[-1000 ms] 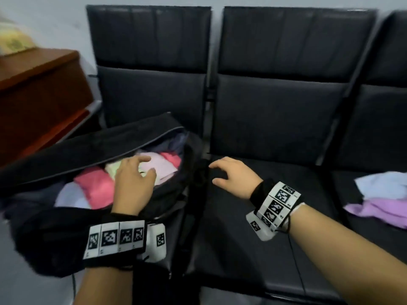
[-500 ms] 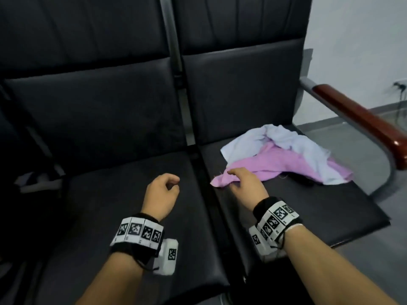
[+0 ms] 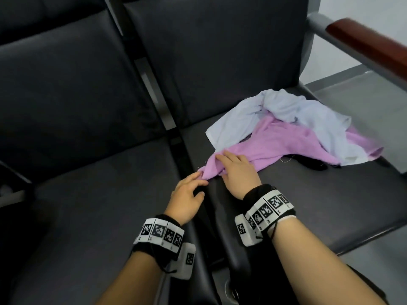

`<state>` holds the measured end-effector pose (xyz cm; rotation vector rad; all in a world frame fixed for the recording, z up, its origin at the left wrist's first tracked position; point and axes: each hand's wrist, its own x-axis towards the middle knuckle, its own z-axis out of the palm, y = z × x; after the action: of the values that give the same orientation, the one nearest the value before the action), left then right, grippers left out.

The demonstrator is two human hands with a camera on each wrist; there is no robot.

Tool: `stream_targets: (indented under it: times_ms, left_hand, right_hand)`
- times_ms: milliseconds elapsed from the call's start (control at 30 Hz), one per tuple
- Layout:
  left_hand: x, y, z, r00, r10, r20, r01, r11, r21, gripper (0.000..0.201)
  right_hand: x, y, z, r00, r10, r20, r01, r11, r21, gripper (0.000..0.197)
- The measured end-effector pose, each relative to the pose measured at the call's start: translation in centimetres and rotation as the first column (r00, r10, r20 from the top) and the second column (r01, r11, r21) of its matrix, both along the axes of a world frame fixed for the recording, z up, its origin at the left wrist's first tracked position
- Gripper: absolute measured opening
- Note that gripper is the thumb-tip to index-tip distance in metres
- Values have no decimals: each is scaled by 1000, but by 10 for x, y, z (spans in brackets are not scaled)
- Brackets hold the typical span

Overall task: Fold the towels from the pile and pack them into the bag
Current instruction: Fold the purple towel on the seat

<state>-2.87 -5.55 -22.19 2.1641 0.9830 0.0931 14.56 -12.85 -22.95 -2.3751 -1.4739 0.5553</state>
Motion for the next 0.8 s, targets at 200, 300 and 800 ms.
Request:
stream_targets:
  times_ms: [200,300,800]
  left_hand:
    - [2,-10,-4,990,-66,-121,75,994,73,42]
    - [-10,-13,12,999,-32,43,28,995,99,33]
    - [-191,-38,136,678,321,661,-436,900,11,39]
  right_hand:
    - [1,-2,3,999,-6,-49,4,999,-39,60]
    - [-9,-8,19,1000,-2,-9,2,1000,1,20]
    - [-175,-52,144,944,261,-204,-132,861,492,13]
